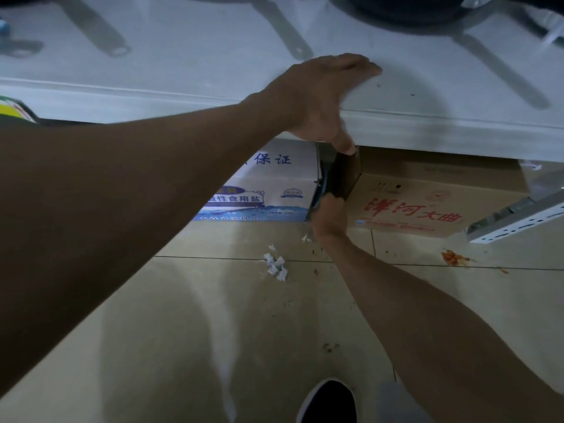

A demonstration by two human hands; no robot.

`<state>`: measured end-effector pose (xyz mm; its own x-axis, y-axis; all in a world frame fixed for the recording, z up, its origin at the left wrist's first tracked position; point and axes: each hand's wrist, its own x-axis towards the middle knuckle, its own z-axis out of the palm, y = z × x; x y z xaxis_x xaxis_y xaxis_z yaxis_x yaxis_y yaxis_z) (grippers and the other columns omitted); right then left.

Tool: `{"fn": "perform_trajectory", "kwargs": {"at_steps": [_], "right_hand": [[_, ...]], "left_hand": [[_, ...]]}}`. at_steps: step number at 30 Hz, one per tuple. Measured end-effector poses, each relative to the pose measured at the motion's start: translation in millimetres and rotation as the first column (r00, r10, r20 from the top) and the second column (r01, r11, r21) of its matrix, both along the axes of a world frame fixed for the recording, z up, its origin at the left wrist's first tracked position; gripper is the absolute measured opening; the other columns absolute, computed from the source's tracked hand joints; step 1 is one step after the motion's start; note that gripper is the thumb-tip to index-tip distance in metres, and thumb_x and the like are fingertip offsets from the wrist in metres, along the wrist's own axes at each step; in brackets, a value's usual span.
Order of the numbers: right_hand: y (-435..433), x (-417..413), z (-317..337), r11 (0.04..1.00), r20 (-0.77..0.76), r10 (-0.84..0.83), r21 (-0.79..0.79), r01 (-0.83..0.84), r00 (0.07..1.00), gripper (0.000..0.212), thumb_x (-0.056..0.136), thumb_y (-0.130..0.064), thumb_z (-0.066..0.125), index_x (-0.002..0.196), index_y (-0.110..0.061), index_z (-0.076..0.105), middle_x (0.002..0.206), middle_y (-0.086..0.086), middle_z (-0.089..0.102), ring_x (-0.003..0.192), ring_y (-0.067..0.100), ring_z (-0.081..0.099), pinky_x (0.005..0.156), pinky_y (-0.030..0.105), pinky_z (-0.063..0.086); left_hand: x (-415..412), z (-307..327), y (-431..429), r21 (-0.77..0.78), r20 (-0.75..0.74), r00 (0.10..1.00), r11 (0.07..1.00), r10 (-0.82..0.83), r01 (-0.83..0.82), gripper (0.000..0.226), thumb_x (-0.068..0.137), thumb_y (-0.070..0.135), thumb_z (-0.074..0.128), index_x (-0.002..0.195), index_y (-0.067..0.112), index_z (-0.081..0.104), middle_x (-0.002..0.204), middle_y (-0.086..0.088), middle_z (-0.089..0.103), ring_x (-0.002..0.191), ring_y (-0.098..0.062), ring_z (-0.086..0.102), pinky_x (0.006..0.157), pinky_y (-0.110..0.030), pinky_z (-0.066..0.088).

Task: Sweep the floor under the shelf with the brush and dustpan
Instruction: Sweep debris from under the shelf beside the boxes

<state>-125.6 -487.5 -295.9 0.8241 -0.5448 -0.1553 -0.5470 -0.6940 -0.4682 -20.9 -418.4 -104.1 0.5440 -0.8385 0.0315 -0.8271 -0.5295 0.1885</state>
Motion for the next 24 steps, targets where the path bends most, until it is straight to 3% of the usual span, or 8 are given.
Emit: {"fn": "perform_trajectory", "kwargs": {"at_steps": [5, 10, 14, 17, 24], "right_hand": [[-0.2, -18.0, -11.6, 1.000, -0.057, 0.026, -0.008, -0.026, 0.998, 0.020, 0.093, -0.008, 0.056, 0.111, 0.001, 0.058, 0.114, 0.019, 0.060, 0.104, 0.029, 0.060, 0.082, 0.031, 0.049], [2.2, -44.0, -16.8, 0.999, -0.091, 0.040, -0.008, -0.041, 0.995, 0.022, 0.094, -0.010, 0.053, 0.112, 0.001, 0.059, 0.115, 0.019, 0.061, 0.107, 0.032, 0.060, 0.086, 0.037, 0.049], [10.0, -72.7, -18.5, 0.999, -0.110, 0.050, -0.010, -0.052, 0.993, 0.025, 0.093, -0.015, 0.054, 0.113, -0.001, 0.060, 0.111, 0.018, 0.063, 0.102, 0.031, 0.062, 0.083, 0.037, 0.051], [16.1, -93.3, -19.9, 0.999, -0.124, 0.048, 0.002, -0.048, 0.991, 0.022, 0.093, -0.008, 0.049, 0.110, -0.001, 0.060, 0.107, 0.018, 0.063, 0.096, 0.029, 0.063, 0.078, 0.034, 0.051], [1.9, -76.7, -1.1, 0.996, 0.000, 0.041, -0.074, -0.041, 0.999, 0.023, 0.095, -0.013, 0.046, 0.109, 0.000, 0.058, 0.104, 0.016, 0.063, 0.097, 0.029, 0.062, 0.075, 0.034, 0.048]], "left_hand": [[2.1, -1.0, -0.4, 0.000, -0.002, 1.000, 1.000, 0.005, -0.005, 0.118, 0.061, 0.069, 0.074, 0.156, 0.032, 0.013, 0.162, 0.010, 0.013, 0.148, -0.018, 0.018, 0.117, -0.039, 0.021], [0.3, 0.8, 0.1, -0.001, -0.007, 1.000, 1.000, 0.014, -0.014, 0.117, 0.062, 0.067, 0.075, 0.155, 0.035, 0.013, 0.162, 0.011, 0.012, 0.148, -0.017, 0.017, 0.117, -0.039, 0.020], [-3.0, 3.1, 1.3, -0.008, -0.012, 1.000, 1.000, 0.017, -0.017, 0.115, 0.063, 0.064, 0.077, 0.155, 0.034, 0.015, 0.162, 0.010, 0.014, 0.147, -0.018, 0.018, 0.116, -0.039, 0.020], [-4.4, 3.8, 1.0, -0.008, -0.010, 1.000, 1.000, 0.013, -0.013, 0.115, 0.063, 0.064, 0.077, 0.155, 0.034, 0.015, 0.161, 0.010, 0.016, 0.146, -0.019, 0.020, 0.115, -0.039, 0.020], [-3.4, 2.5, 1.0, -0.012, -0.015, 1.000, 1.000, 0.025, -0.025, 0.115, 0.060, 0.066, 0.077, 0.154, 0.035, 0.016, 0.160, 0.011, 0.018, 0.145, -0.020, 0.023, 0.114, -0.042, 0.022]]}}
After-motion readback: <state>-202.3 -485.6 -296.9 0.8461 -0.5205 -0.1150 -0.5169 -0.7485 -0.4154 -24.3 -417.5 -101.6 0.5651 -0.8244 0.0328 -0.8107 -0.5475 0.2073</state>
